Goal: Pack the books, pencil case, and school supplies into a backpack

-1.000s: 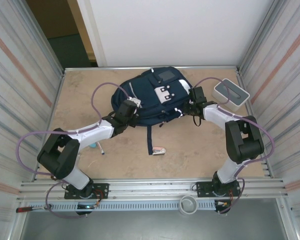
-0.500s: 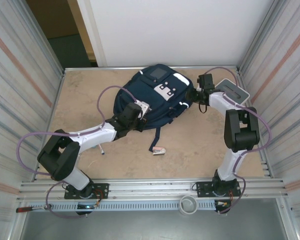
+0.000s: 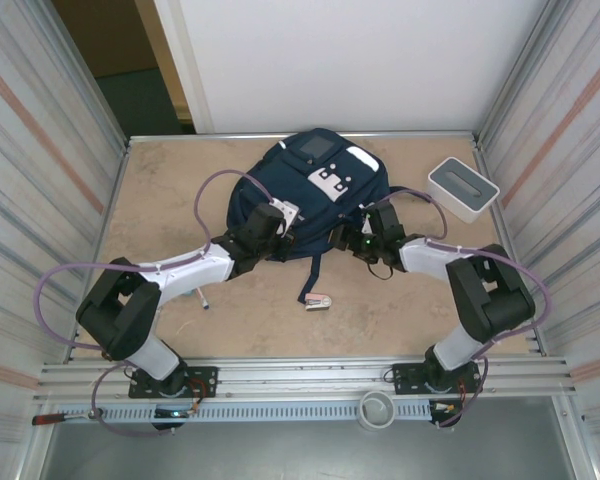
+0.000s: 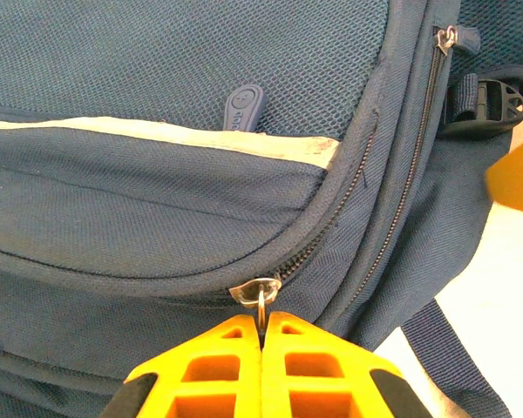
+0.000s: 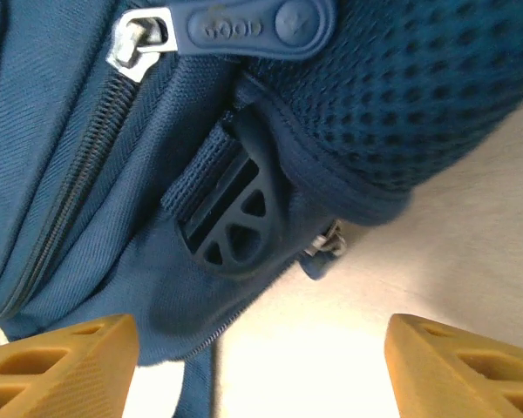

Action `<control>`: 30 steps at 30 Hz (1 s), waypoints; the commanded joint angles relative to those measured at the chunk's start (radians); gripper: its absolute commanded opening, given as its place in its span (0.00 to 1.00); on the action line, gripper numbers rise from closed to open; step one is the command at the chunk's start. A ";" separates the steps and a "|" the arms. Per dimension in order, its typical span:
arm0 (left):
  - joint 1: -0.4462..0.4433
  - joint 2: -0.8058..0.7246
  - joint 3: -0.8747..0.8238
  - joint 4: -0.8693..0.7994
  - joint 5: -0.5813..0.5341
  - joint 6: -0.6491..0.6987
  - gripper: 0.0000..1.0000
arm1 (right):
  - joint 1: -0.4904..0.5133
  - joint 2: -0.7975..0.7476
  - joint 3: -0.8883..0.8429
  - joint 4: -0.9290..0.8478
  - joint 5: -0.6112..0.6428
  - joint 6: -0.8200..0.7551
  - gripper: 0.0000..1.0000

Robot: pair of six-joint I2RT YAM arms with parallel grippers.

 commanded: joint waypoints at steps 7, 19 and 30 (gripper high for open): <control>-0.007 -0.001 -0.026 0.046 -0.059 0.012 0.00 | -0.018 0.133 0.052 0.169 -0.037 0.040 0.30; 0.014 -0.064 -0.104 0.009 -0.167 0.055 0.00 | -0.158 0.017 0.026 0.007 -0.017 -0.125 0.00; 0.031 -0.083 -0.101 0.025 -0.016 0.024 0.00 | -0.209 0.101 0.230 -0.161 -0.108 -0.200 0.03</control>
